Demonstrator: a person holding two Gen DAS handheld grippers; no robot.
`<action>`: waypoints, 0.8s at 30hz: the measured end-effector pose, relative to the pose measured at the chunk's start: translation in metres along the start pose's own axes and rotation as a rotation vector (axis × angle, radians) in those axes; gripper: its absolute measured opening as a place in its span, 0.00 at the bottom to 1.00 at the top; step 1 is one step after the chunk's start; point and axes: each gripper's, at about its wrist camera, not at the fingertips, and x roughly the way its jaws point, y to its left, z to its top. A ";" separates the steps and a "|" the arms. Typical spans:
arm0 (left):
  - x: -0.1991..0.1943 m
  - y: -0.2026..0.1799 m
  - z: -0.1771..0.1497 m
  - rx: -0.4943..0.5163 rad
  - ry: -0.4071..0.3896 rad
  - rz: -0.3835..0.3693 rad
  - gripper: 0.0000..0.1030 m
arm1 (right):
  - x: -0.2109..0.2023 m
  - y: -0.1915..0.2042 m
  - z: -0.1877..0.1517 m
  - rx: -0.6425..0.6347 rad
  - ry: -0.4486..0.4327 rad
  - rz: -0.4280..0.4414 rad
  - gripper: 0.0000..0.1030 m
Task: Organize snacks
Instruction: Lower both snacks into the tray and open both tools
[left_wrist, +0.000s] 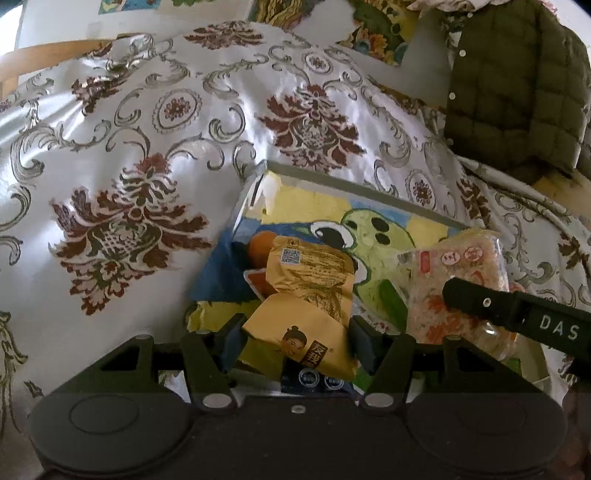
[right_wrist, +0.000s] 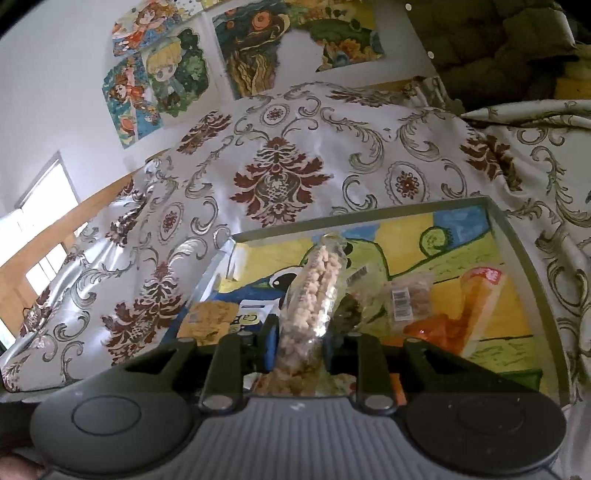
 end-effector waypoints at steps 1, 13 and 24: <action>0.000 0.000 0.000 0.000 0.003 0.000 0.60 | 0.000 0.000 0.000 -0.005 -0.001 -0.004 0.28; -0.003 -0.002 0.002 -0.011 -0.007 -0.005 0.75 | -0.008 0.007 0.007 -0.104 -0.035 -0.100 0.67; -0.036 -0.010 0.006 -0.022 -0.104 0.019 0.95 | -0.043 -0.001 0.020 -0.109 -0.121 -0.159 0.91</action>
